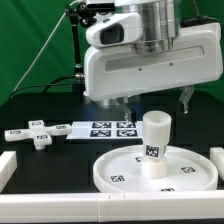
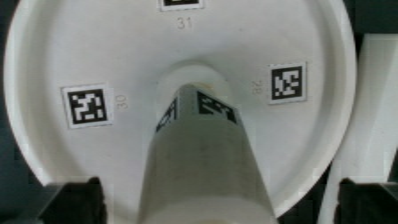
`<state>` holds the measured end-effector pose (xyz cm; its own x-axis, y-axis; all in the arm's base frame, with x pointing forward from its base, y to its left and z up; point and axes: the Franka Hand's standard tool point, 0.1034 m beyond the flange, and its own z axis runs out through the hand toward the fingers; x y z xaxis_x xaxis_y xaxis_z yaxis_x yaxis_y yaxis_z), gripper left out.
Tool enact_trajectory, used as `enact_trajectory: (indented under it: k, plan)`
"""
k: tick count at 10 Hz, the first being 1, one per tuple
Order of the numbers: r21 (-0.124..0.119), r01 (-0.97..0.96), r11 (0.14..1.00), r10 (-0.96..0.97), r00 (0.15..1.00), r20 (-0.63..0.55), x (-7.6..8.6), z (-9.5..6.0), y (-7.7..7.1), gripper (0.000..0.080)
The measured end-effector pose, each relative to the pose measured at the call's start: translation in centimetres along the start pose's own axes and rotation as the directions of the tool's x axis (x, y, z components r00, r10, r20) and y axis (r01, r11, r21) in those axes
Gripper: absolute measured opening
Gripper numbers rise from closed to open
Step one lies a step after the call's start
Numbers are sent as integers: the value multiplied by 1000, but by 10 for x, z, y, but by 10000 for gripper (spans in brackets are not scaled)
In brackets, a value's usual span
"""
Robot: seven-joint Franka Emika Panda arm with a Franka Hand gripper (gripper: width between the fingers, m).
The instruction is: Assemble round table
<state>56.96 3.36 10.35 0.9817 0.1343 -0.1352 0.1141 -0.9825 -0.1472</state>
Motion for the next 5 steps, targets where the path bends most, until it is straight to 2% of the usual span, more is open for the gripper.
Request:
enact_trajectory:
  k: [2, 3, 5]
  plan:
    - [19, 54, 998, -55, 995, 85, 11, 2, 2, 649]
    - [14, 74, 997, -75, 995, 63, 18, 0, 2, 649]
    - [14, 104, 994, -105, 993, 59, 19, 1, 2, 649]
